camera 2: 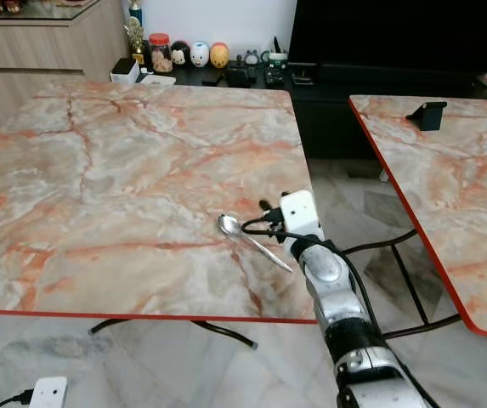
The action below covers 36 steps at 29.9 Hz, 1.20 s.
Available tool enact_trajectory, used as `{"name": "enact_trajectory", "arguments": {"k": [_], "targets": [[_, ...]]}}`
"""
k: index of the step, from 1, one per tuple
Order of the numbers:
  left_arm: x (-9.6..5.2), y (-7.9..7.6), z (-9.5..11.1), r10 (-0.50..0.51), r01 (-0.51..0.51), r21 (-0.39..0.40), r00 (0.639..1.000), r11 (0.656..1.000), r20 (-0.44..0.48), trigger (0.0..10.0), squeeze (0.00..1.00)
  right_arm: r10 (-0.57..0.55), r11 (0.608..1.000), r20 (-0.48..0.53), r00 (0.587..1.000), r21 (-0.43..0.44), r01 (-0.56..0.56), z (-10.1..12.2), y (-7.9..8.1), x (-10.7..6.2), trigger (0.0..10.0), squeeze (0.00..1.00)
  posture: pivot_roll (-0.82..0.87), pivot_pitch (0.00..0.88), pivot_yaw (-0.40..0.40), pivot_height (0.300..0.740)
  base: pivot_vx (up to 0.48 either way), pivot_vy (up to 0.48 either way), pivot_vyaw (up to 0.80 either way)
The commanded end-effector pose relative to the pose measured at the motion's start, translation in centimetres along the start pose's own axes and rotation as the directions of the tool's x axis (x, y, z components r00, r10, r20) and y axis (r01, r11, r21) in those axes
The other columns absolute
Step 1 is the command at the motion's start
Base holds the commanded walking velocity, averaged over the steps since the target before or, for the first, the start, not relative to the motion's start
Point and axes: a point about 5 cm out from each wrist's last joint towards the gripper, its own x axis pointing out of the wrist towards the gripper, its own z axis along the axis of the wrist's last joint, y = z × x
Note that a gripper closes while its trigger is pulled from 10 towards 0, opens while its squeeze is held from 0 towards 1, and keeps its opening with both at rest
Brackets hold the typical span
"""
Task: Setting the table
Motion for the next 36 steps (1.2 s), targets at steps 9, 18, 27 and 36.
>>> {"name": "enact_trajectory", "arguments": {"k": [9, 18, 27, 36], "targets": [[0.0, 0.0, -0.1, -0.002, 0.002, -0.003, 1.0, 1.0, -0.014, 10.0, 0.0, 0.184, 0.982, -0.128, 0.975, 0.062, -0.177, -0.3, 0.2, 0.6, 10.0, 0.0, 0.02, 0.0, -0.03, 0.74, 0.0, 0.0, 0.0], [0.0, 0.0, 0.0, 0.002, -0.002, -0.012, 1.0, 1.0, -0.013, 10.0, 0.0, 0.217, 0.976, -0.173, 0.961, 0.073, -0.207, -0.2, -0.8, 0.5, 10.0, 0.0, 0.02, 0.0, -0.032, 0.74, 0.0, 0.0, 0.0], [0.0, 0.0, -0.1, -0.001, 0.001, -0.015, 1.0, 1.0, -0.013, 10.0, 0.0, 0.307, 0.952, -0.193, 0.932, 0.069, -0.299, -0.4, -1.1, 0.2, 10.0, 0.0, 0.03, 0.0, -0.035, 0.74, 0.0, 0.0, 0.0], [0.0, 0.0, -0.1, 0.0, -0.001, -0.01, 1.0, 1.0, -0.013, 10.0, 0.0, 0.322, 0.947, -0.206, 0.924, 0.078, -0.312, -0.6, -1.4, 0.0, 10.0, 0.0, 0.04, 0.0, -0.036, 0.74, 0.0, 0.0, 0.0]]}}
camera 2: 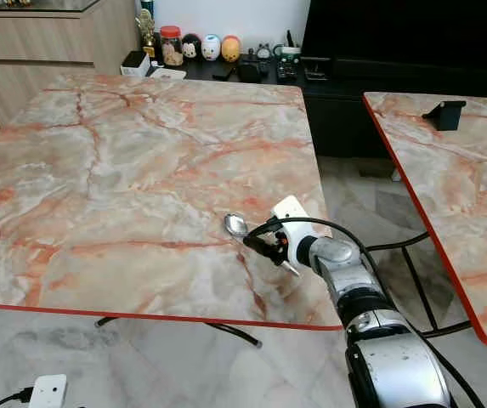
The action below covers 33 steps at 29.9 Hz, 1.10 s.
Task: Setting the table
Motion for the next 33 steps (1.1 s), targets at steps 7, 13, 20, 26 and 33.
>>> {"name": "enact_trajectory", "arguments": {"k": [7, 13, 20, 26, 33], "targets": [[0.0, 0.1, -0.3, -0.001, 0.001, 0.004, 1.0, 1.0, -0.018, 10.0, 0.0, -0.065, 0.998, 0.031, 0.997, -0.004, 0.065, 0.6, -0.9, -0.3, 10.0, 0.0, 0.04, 0.0, -0.034, 0.74, 0.0, 0.0, 0.0], [-0.1, 0.1, -0.3, -0.001, 0.001, 0.007, 1.0, 1.0, -0.017, 10.0, 0.0, -0.097, 0.995, 0.07, 0.993, 0.019, 0.095, 0.9, -0.7, 0.0, 10.0, 0.0, 0.04, 0.0, -0.036, 0.74, 0.0, 0.0, 0.0], [-0.1, 0.1, -0.3, 0.0, 0.0, 0.004, 1.0, 1.0, -0.017, 10.0, 0.0, -0.06, 0.998, 0.066, 0.996, 0.024, 0.058, 0.6, 0.2, 0.6, 10.0, 0.0, 0.05, 0.0, -0.036, 0.74, 0.0, 0.0, 0.0], [0.0, 0.1, -0.3, 0.002, -0.002, -0.002, 1.0, 1.0, -0.017, 10.0, 0.0, -0.025, 1.0, 0.04, 0.999, 0.015, 0.024, 0.1, 0.9, 1.0, 10.0, 0.0, 0.05, 0.0, -0.039, 0.74, 0.0, 0.0, 0.0], [-0.1, 0.1, -0.3, 0.005, -0.005, -0.007, 1.0, 1.0, -0.018, 10.0, 0.0, -0.032, 0.999, 0.034, 0.999, 0.016, 0.032, 0.3, 1.0, 1.2, 10.0, 0.0, 0.06, 0.0, -0.041, 0.74, 0.0, 0.0, 0.0]]}}
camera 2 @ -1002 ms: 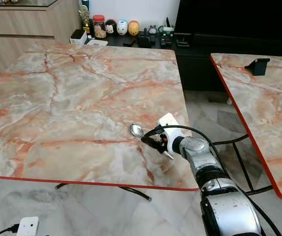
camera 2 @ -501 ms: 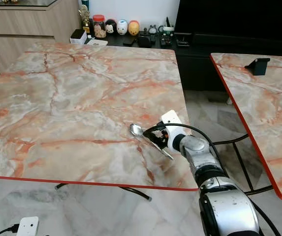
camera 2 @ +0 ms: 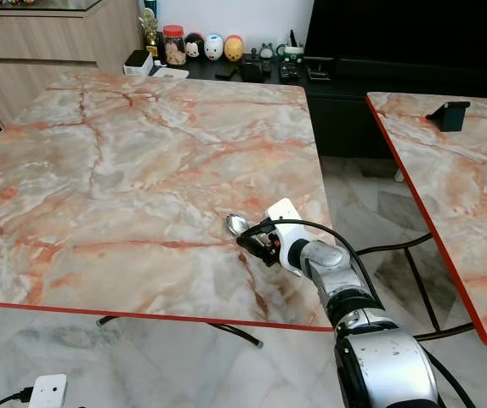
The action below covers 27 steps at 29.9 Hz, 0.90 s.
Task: Setting the table
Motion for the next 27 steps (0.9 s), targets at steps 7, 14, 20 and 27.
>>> {"name": "enact_trajectory", "arguments": {"k": [7, 14, 20, 27], "targets": [[-0.1, 0.1, -0.4, 0.009, -0.009, -0.01, 1.0, 1.0, -0.018, 10.0, 0.0, -0.043, 0.999, -0.004, 0.999, -0.002, 0.043, 0.6, -0.4, 0.1, 10.0, 0.0, 0.06, 0.0, -0.044, 0.74, 0.0, 0.0, 0.0], [-0.1, 0.1, -0.4, 0.01, -0.01, -0.011, 1.0, 1.0, -0.019, 10.0, 0.0, -0.061, 0.998, -0.021, 0.998, 0.014, 0.061, 0.1, -0.4, 0.0, 10.0, 0.0, 0.07, 0.0, -0.044, 0.74, 0.0, 0.0, 0.0], [-0.1, 0.2, -0.5, 0.01, -0.011, -0.01, 1.0, 1.0, -0.019, 10.0, 0.0, -0.076, 0.996, -0.031, 0.997, 0.041, 0.078, -0.4, -0.4, 0.0, 10.0, 0.0, 0.07, 0.0, -0.042, 0.74, 0.0, 0.0, 0.0], [-0.1, 0.3, -0.5, 0.013, -0.013, -0.009, 1.0, 1.0, -0.02, 10.0, 0.0, -0.076, 0.995, -0.034, 0.997, 0.059, 0.078, -0.7, -0.3, 0.0, 10.0, 0.0, 0.07, 0.0, -0.04, 0.74, 0.0, 0.0, 0.0]]}}
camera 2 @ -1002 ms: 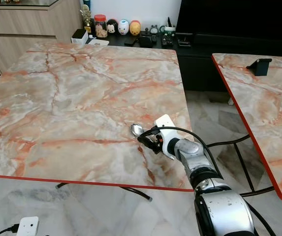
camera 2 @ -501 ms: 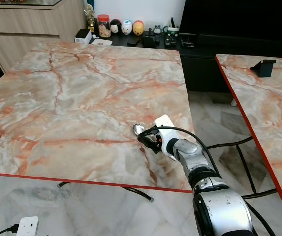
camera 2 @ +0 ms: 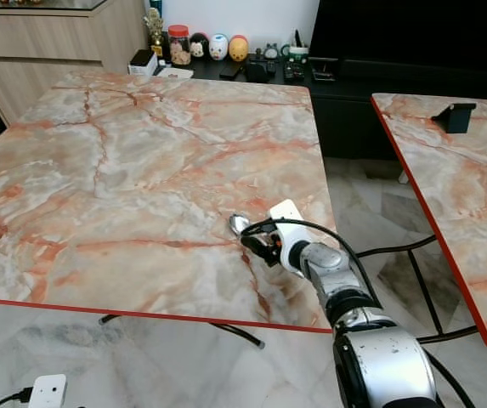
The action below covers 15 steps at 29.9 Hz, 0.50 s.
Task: Setting the table
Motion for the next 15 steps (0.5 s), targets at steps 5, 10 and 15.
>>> {"name": "enact_trajectory", "arguments": {"k": [5, 10, 15], "targets": [[-0.1, 0.3, -0.5, 0.013, -0.013, -0.001, 1.0, 1.0, -0.022, 10.0, 0.0, -0.001, 0.998, -0.005, 1.0, 0.059, 0.001, -0.6, 0.1, 0.0, 10.0, 0.0, 0.07, 0.0, -0.037, 0.74, 0.0, 0.0, 0.0], [-0.1, 0.4, -0.5, 0.014, -0.014, 0.001, 1.0, 1.0, -0.022, 10.0, 0.0, 0.001, 0.997, -0.007, 1.0, 0.073, -0.001, -0.9, 0.2, -0.1, 10.0, 0.0, 0.07, 0.0, -0.033, 0.74, 0.0, 0.0, 0.0], [-0.1, 0.4, -0.5, 0.014, -0.014, 0.003, 1.0, 1.0, -0.022, 10.0, 0.0, 0.002, 0.996, -0.015, 1.0, 0.086, -0.001, -1.4, 0.3, -0.1, 10.0, 0.0, 0.07, 0.0, -0.032, 0.74, 0.0, 0.0, 0.0]]}}
